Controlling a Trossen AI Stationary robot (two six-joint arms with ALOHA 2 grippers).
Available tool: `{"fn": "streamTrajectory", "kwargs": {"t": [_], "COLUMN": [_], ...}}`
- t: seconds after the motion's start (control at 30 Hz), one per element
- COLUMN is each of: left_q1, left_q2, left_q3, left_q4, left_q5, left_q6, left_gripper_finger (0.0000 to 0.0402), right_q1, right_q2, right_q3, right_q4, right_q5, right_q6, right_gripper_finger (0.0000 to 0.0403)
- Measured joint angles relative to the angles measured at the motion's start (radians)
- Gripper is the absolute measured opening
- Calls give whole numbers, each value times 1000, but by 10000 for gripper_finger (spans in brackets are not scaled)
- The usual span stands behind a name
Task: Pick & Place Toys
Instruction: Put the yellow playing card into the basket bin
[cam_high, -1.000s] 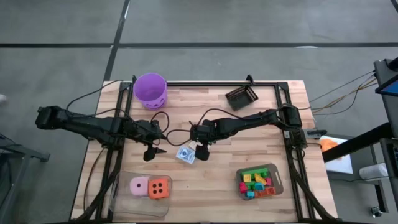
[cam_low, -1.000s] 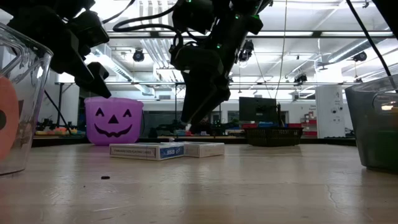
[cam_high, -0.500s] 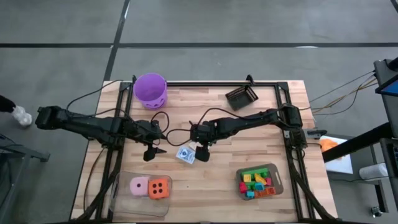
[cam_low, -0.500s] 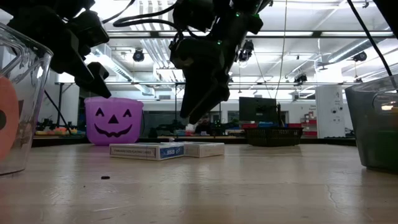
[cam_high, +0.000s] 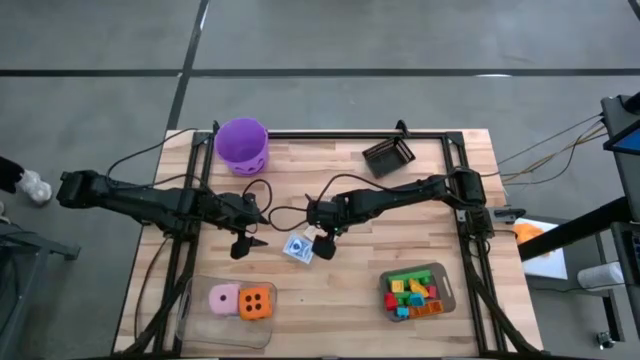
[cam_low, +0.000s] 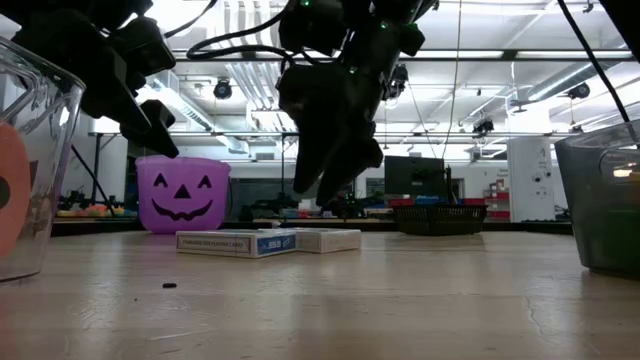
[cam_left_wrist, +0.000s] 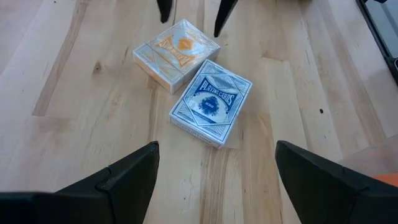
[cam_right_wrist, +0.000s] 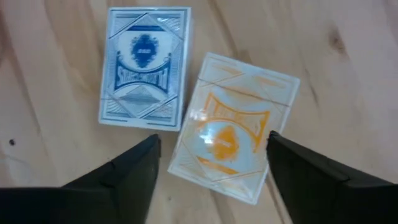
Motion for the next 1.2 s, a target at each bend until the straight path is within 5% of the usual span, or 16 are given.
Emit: {"fn": "streamTrajectory", "kwargs": {"t": [0.17, 0.77, 1.2], "left_q1": [0, 0, 0], "left_q2": [0, 0, 0], "left_q3": [0, 0, 0], "left_q4": [0, 0, 0], "left_q5": [0, 0, 0], "left_q6": [0, 0, 0], "left_gripper_finger": [324, 323, 323], "right_q1": [0, 35, 38], "right_q2": [0, 26, 25], "right_q3": [0, -12, -12], "right_q4": [-9, -58, -52], "right_q5": [48, 63, 44], "right_q6": [16, 52, -31], "right_gripper_finger": [388, 396, 350]}}
